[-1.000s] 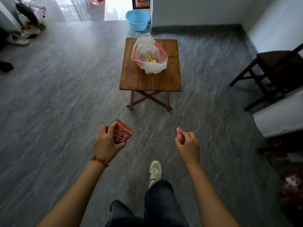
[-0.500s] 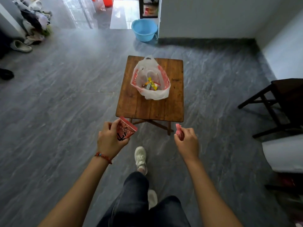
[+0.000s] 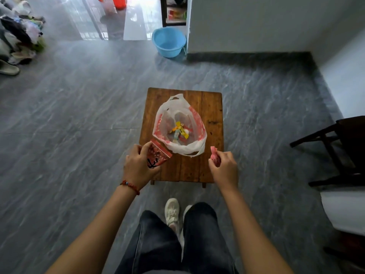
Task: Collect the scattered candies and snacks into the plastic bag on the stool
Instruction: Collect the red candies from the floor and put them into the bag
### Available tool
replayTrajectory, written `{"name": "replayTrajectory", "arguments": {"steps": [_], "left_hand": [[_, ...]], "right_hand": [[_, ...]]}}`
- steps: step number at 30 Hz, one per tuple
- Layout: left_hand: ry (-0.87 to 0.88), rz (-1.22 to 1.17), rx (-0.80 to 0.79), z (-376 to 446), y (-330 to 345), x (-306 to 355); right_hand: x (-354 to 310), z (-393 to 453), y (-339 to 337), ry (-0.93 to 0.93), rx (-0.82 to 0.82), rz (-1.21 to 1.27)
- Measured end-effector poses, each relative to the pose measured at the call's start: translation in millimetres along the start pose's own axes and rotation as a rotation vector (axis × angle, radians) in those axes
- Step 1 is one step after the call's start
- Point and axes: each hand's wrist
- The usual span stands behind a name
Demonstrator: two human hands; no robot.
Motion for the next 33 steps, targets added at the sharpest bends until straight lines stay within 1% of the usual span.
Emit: {"name": "replayTrajectory", "arguments": {"steps": [6, 11, 18, 22, 25, 33], "left_hand": [[-0.027, 0.02, -0.024, 62.4, 18.9, 4.0], [-0.066, 0.021, -0.042, 104.5, 36.2, 11.3], [-0.157, 0.005, -0.113, 159.0, 84.4, 3.3], [-0.203, 0.003, -0.148, 180.4, 118.7, -7.3], [-0.2, -0.007, -0.163, 194.7, 150.9, -18.6], [-0.259, -0.057, -0.278, 223.3, 227.0, -38.3]], "right_hand": [[3.2, 64.8, 23.9, -0.042, -0.094, -0.043], [5.0, 113.7, 39.0, -0.044, -0.134, 0.013], [24.5, 174.4, 69.0, -0.02, -0.225, -0.019], [32.8, 190.9, 96.4, -0.015, -0.238, -0.029], [39.8, 197.0, 118.5, 0.013, -0.247, -0.034], [63.0, 201.6, 158.4, 0.119, -0.185, 0.002]]}}
Point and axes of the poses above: each hand's wrist, its own z-axis towards the middle knuckle, its own y-axis out of the palm, x = y × z, and after that the axes turned 7 degrees about z, right-handed
